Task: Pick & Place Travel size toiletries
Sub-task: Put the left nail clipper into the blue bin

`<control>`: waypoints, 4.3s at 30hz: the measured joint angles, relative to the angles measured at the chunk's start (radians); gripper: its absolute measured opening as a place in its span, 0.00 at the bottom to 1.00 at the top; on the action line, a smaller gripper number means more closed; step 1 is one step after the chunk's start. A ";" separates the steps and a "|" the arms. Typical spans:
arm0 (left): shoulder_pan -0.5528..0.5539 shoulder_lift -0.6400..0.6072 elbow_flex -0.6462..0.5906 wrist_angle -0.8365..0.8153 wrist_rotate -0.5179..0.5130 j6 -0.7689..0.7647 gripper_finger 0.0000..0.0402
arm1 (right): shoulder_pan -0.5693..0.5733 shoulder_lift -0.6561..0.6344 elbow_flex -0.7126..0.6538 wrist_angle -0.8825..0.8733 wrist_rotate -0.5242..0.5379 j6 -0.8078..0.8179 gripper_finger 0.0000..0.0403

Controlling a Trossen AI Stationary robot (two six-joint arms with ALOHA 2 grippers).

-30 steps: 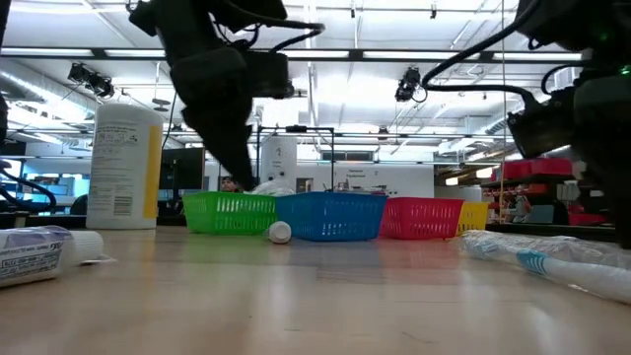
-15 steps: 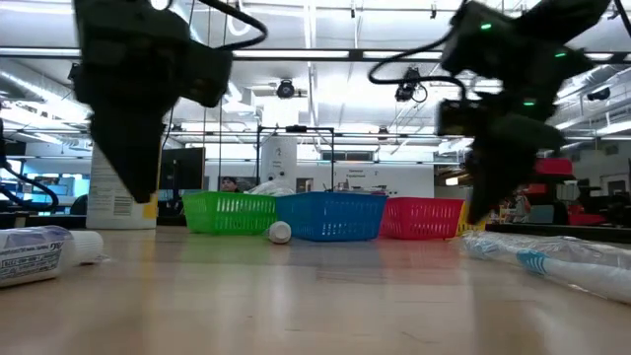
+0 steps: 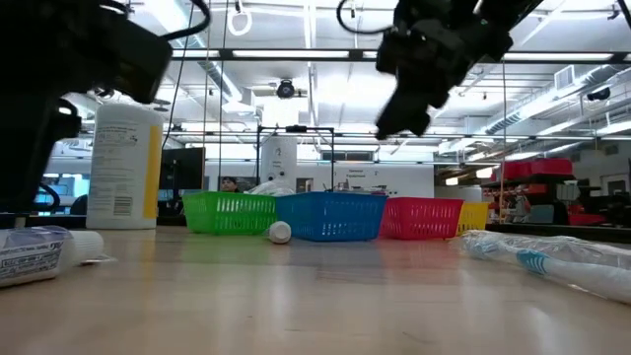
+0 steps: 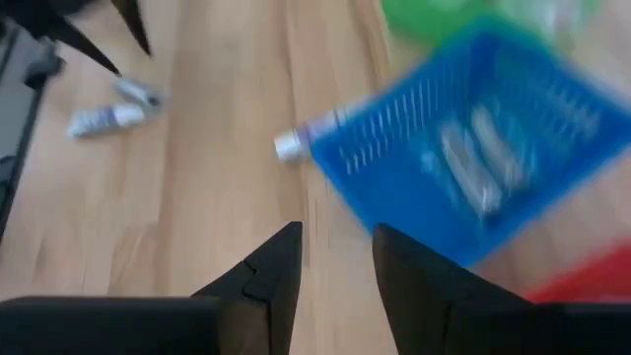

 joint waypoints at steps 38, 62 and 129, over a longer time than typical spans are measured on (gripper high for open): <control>-0.069 0.106 0.167 -0.012 -0.145 -0.230 0.38 | 0.002 0.000 0.005 0.129 0.002 -0.202 0.34; -0.075 0.248 0.165 -0.019 -0.073 -0.123 0.30 | 0.002 0.000 0.004 0.108 0.001 -0.161 0.34; 0.653 0.222 0.161 0.307 -0.214 1.152 0.23 | 0.349 0.005 -0.294 0.221 0.134 0.458 0.34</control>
